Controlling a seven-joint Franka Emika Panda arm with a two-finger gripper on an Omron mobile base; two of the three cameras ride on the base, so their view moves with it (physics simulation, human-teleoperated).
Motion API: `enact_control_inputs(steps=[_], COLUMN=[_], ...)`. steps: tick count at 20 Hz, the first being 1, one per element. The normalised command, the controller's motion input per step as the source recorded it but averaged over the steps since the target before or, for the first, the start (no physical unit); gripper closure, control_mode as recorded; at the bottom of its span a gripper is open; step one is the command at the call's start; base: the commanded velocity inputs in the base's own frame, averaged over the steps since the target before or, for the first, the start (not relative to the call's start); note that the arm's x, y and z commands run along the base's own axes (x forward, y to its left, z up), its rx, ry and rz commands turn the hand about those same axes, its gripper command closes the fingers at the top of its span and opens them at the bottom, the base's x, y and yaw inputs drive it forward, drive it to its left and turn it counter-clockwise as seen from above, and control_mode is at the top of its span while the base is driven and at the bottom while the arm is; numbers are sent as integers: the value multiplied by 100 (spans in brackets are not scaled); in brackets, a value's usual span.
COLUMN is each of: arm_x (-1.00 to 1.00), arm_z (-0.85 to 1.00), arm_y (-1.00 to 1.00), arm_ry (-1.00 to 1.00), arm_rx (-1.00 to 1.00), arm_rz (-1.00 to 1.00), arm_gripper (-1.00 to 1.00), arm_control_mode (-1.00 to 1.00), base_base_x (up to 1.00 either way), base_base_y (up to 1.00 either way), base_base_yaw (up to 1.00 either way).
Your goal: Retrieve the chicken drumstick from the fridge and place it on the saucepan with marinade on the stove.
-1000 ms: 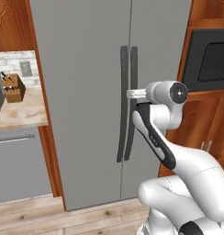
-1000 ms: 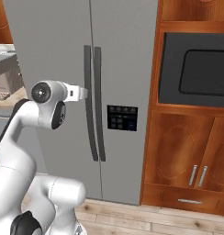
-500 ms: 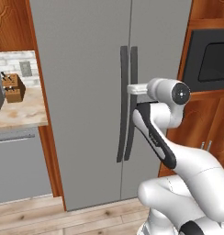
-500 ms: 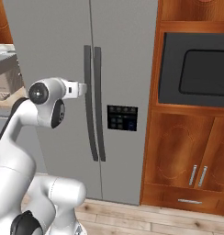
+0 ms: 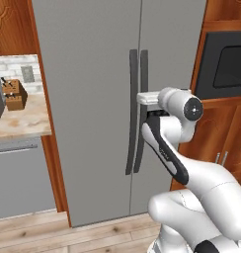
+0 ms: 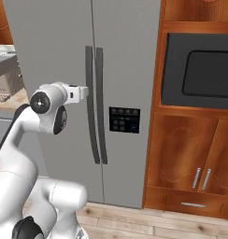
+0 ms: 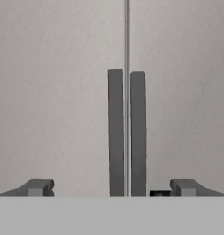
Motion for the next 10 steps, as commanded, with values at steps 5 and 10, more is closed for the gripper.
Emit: enact_control_inputs(steps=[5,10], arm_x=[6,14], arm_z=[0,0], arm_y=[0,0], arm_ry=[0,0], arm_rx=[0,0], arm_rz=[0,0], arm_gripper=[-100,-100], arm_control_mode=[-100,-100], base_base_x=[0,0], base_base_y=[0,0], base_base_yaw=[0,0])
